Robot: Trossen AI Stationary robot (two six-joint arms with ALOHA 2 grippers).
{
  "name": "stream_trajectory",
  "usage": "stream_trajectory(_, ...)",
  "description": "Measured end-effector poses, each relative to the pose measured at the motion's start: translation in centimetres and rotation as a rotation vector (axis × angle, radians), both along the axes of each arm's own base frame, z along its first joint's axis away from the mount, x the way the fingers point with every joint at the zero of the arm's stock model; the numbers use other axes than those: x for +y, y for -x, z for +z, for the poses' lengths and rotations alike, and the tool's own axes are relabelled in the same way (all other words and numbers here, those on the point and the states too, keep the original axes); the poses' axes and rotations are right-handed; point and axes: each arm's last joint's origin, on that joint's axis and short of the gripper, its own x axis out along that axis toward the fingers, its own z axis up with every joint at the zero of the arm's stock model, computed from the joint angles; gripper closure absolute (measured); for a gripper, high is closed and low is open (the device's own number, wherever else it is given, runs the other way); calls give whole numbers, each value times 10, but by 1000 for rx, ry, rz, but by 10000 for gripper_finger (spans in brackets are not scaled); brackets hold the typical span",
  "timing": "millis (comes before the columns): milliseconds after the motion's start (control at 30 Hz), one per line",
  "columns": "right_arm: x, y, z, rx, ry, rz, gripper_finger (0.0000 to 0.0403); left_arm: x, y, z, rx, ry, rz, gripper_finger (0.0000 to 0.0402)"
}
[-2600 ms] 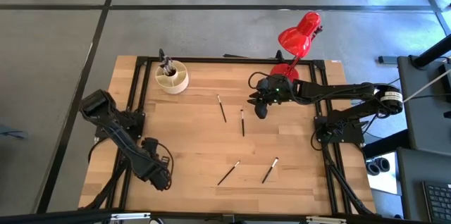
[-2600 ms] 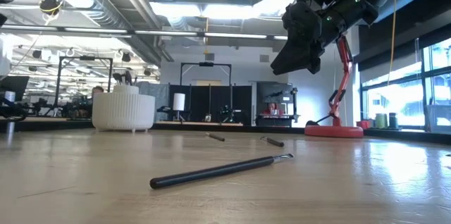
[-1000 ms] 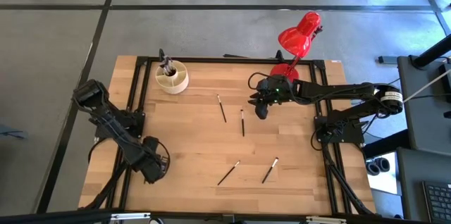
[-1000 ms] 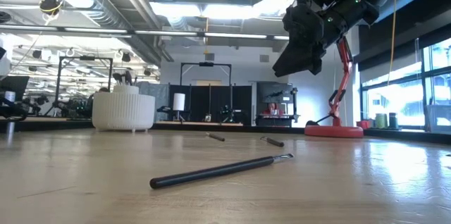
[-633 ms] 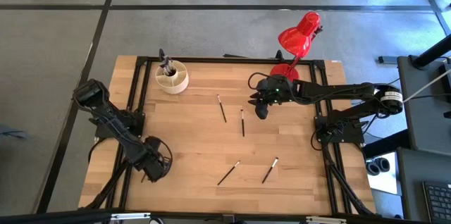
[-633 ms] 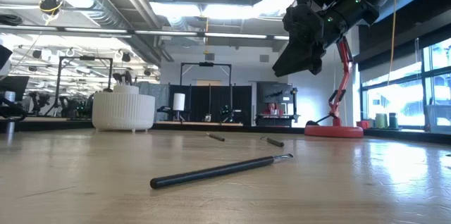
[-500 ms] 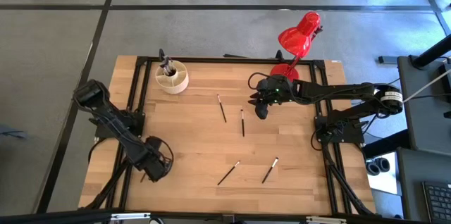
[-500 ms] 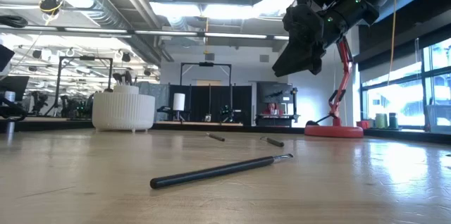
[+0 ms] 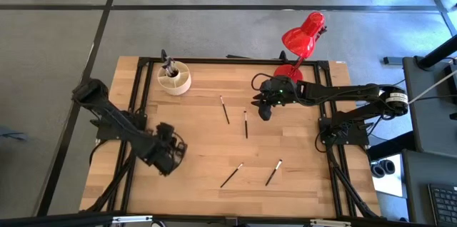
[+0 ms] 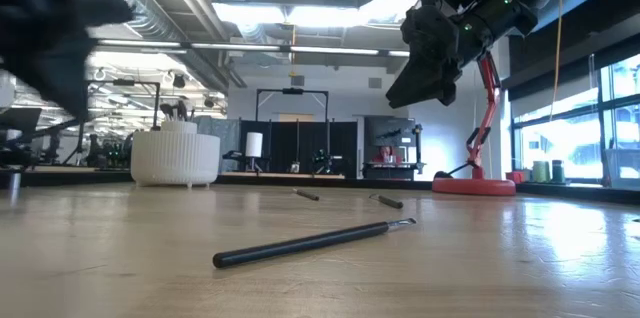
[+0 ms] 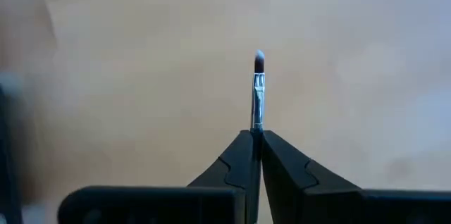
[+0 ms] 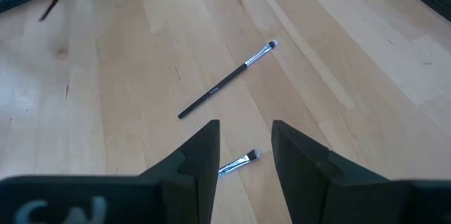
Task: Put items in baskets/containers
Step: Put the black eyeshadow brush into the white organizer
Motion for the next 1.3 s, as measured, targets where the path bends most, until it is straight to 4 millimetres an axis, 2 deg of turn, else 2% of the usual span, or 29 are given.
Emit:
stream_trajectory(167, 0, 0, 0, 0, -1, 0, 274, 41, -9, 14, -16, -227, 54, 380)
stream_trajectory(367, 0, 0, 0, 1, 3, 2, 274, 99, -16, 29, 25, -507, 165, 380)
stream_trajectory(567, -1, 0, 0, 4, 18, 9, 274, 152, -5, 52, 13, -655, 371, 380)
stream_trajectory(767, -2, 1, 0, 13, 52, -7, 274, 181, 8, 79, -43, -743, 484, 380)
stream_trajectory(967, -3, 1, 0, 17, 64, -26, 274, 209, -3, 96, -24, -810, 510, 380)
stream_trajectory(1133, -3, 1, 0, 16, 63, -26, 274, 232, -21, 95, 42, -842, 498, 380)
stream_trajectory(1300, -3, 1, 0, 18, 68, -22, 274, 250, -33, 77, 110, -817, 490, 380)
